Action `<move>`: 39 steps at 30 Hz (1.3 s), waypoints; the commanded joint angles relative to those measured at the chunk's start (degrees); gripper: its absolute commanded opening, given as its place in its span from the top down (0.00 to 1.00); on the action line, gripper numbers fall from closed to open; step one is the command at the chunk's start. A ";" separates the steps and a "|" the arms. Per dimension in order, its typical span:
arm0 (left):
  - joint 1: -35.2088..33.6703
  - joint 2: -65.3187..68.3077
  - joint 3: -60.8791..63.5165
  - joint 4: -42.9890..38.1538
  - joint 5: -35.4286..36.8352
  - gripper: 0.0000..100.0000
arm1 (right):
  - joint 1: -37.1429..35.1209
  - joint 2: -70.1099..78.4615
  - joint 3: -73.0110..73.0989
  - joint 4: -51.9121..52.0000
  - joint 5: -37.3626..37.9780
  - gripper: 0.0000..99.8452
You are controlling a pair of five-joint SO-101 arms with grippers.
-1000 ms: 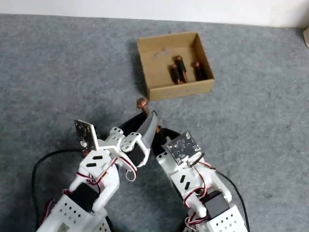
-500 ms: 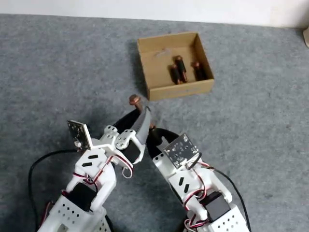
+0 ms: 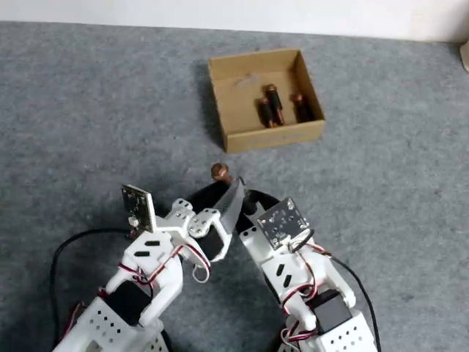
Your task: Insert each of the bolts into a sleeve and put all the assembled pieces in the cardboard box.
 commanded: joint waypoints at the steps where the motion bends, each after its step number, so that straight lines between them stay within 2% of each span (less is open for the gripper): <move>1: 3.56 0.22 -0.75 1.67 -1.32 0.99 | 1.27 -0.84 -4.79 -3.03 -0.62 0.99; 7: 2.95 0.22 -0.75 1.67 -2.20 0.99 | 1.10 -0.84 -4.79 -2.77 -0.62 0.99; 12: -3.65 0.31 -2.15 1.58 -1.93 0.99 | 0.92 -0.84 -4.97 -0.75 -0.62 0.99; 19: -4.35 0.31 -2.42 1.67 -2.29 0.99 | -4.79 -0.84 -5.32 4.44 -0.35 0.99; 26: -4.35 0.31 -2.33 1.67 -2.37 0.99 | -4.70 -0.84 -5.41 4.53 -0.35 0.99; 30: -4.35 0.31 -2.33 1.67 -5.01 0.99 | -4.70 -0.84 -5.41 4.53 -0.26 0.99; 32: -4.35 0.31 -2.15 1.67 -5.10 0.93 | -4.70 -0.84 -5.32 4.53 -0.26 0.99; 36: -3.91 0.31 -2.59 4.22 -5.10 0.76 | -3.21 -0.84 -5.14 4.44 -0.26 0.99; 39: -3.91 0.22 -4.26 6.86 -4.66 0.74 | -1.10 -0.84 -5.05 4.26 -0.26 0.99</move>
